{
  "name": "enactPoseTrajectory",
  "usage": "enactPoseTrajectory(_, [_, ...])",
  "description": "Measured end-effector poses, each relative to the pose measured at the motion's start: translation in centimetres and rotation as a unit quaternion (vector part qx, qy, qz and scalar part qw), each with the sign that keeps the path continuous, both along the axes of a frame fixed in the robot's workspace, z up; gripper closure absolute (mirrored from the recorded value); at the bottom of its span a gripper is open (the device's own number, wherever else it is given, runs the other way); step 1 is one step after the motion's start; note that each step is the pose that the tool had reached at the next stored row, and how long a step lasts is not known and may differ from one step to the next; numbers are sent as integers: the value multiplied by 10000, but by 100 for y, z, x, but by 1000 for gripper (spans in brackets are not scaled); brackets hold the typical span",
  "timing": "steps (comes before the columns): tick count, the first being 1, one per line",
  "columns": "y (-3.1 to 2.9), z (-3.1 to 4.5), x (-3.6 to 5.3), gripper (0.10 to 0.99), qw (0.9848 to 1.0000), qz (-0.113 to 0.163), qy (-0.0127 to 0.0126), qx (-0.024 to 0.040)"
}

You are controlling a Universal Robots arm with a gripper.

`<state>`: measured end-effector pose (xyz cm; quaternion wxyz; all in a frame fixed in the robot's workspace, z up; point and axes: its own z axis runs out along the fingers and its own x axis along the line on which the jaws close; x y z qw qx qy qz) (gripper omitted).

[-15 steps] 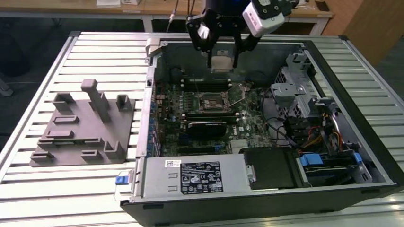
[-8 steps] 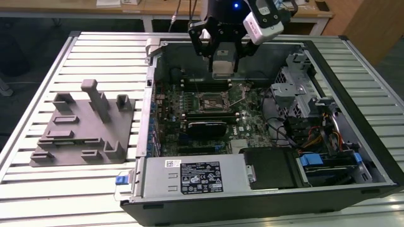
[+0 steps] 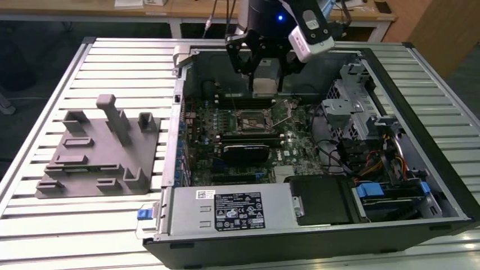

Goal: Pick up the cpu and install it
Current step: 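Pick up the cpu and move it towards the insertion slot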

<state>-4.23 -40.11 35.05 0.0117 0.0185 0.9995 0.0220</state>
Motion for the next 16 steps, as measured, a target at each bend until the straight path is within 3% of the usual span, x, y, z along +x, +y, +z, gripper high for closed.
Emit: enactPoseTrajectory(16, [29, -292, 30, 545, 10000, 0, 1, -5])
